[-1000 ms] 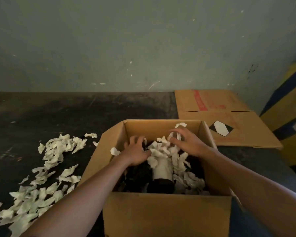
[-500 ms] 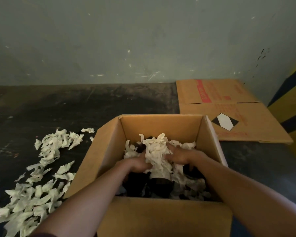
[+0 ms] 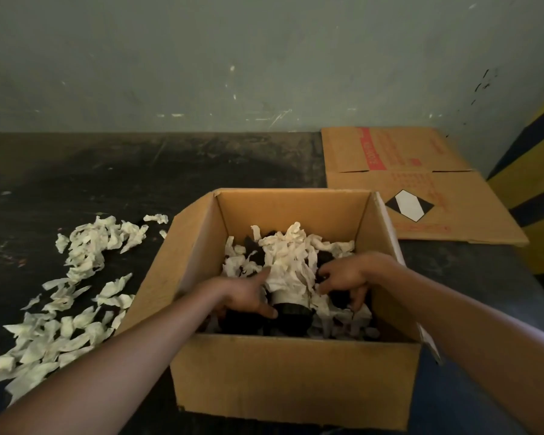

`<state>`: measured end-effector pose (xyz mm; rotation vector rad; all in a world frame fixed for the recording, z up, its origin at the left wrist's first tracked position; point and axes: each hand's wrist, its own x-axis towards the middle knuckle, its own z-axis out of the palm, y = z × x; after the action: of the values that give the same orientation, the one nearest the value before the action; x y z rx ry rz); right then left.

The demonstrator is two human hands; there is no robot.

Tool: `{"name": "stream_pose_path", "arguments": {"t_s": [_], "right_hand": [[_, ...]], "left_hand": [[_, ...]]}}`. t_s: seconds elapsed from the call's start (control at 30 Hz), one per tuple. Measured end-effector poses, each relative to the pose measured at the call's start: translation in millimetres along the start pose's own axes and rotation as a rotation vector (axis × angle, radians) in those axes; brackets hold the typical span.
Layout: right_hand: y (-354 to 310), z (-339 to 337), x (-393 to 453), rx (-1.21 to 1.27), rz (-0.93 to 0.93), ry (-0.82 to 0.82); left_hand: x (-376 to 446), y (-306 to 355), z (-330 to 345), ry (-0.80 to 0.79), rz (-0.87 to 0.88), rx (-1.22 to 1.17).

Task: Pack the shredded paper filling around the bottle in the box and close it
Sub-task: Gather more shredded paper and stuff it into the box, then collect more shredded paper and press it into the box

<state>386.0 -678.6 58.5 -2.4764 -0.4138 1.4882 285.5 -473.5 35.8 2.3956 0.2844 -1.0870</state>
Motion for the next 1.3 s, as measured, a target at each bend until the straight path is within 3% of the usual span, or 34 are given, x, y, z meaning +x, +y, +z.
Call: {"name": "stream_pose_path", "arguments": {"t_s": [0.13, 0.3, 0.4, 0.57, 0.7, 0.77, 0.87, 1.3], "right_hand": [[10.0, -5.8, -13.0, -0.197, 0.009, 0.001], [8.5, 40.8, -4.1, -0.507, -0.012, -0.136], [5.1, 38.4, -7.4, -0.426, -0.002, -0.078], [-18.2, 18.3, -33.0, -0.221, -0.048, 0.186], [-50.5, 21.8, -44.5, -0.091, -0.218, 0.551], [-71.1, 33.3, -49.8, -0.071, -0.28, 0.652], [-108.4, 59.6, -55.0, -0.077, -0.333, 0.722], [-283.1, 236.3, -50.2, -0.216, -0.471, 0.759]], "left_hand": [[-12.0, -6.8, -5.6, 0.118, -0.043, 0.1], [-13.1, -1.8, 18.8, -0.068, 0.045, 0.187], [-18.8, -2.0, 18.0, -0.028, 0.062, 0.212], [-47.7, -11.6, 2.4, 0.291, 0.167, -0.107], [-85.2, -31.4, -12.9, 0.744, 0.337, -0.316], [-103.5, -51.6, -15.7, 0.894, 0.363, -0.348], [-128.6, -96.7, -10.4, 0.985, 0.336, -0.36], [-246.2, -337.8, 66.3, 0.995, 0.012, -0.403]]}}
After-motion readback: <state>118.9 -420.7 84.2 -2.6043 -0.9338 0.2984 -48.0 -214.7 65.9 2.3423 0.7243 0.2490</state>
